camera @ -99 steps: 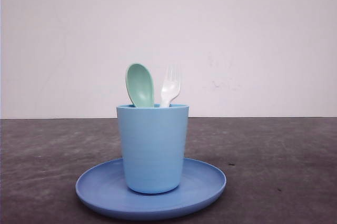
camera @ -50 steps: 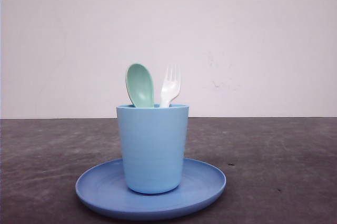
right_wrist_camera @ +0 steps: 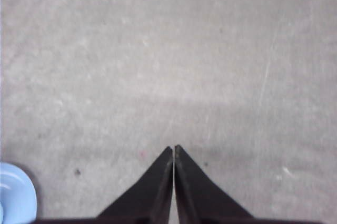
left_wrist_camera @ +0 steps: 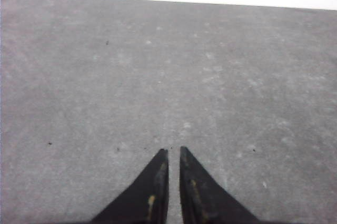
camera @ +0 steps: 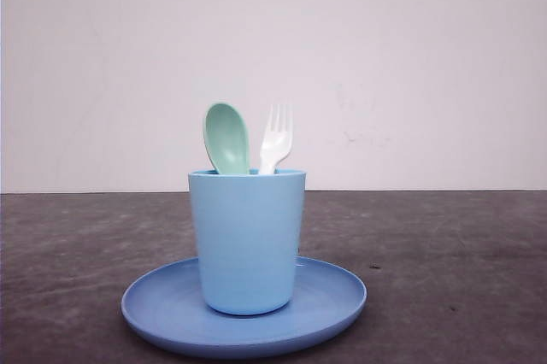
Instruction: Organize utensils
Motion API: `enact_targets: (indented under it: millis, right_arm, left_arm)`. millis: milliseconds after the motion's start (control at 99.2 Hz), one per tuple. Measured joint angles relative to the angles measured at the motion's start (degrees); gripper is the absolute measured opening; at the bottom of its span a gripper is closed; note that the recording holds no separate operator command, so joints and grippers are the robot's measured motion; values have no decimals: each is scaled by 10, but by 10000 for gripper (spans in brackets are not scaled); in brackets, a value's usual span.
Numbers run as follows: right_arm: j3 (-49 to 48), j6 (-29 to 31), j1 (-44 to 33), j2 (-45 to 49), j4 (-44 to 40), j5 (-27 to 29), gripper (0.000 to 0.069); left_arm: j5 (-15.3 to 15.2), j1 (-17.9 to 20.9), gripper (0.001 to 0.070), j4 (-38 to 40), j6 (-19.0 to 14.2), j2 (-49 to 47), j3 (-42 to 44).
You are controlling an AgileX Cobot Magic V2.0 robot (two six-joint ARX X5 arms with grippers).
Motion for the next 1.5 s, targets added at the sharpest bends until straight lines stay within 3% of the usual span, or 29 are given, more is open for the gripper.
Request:
enact_targets:
  millis: [131, 968, 1149, 1502]
  right_arm:
    - [0, 0, 0, 0, 11, 0, 4]
    - [-3, -7, -3, -3, 40, 15, 4]
    - [-69, -21, -51, -91, 52, 27, 4]
    - [-333, -21, -121, -342, 199, -19, 4]
  left_arm:
    - [2, 0, 12, 38, 0, -7, -15]
    - [3, -1, 12, 39, 0, -6, -15]
    - [3, -1, 12, 39, 0, -6, -15]
    - [3, -1, 12, 39, 0, -6, -15]
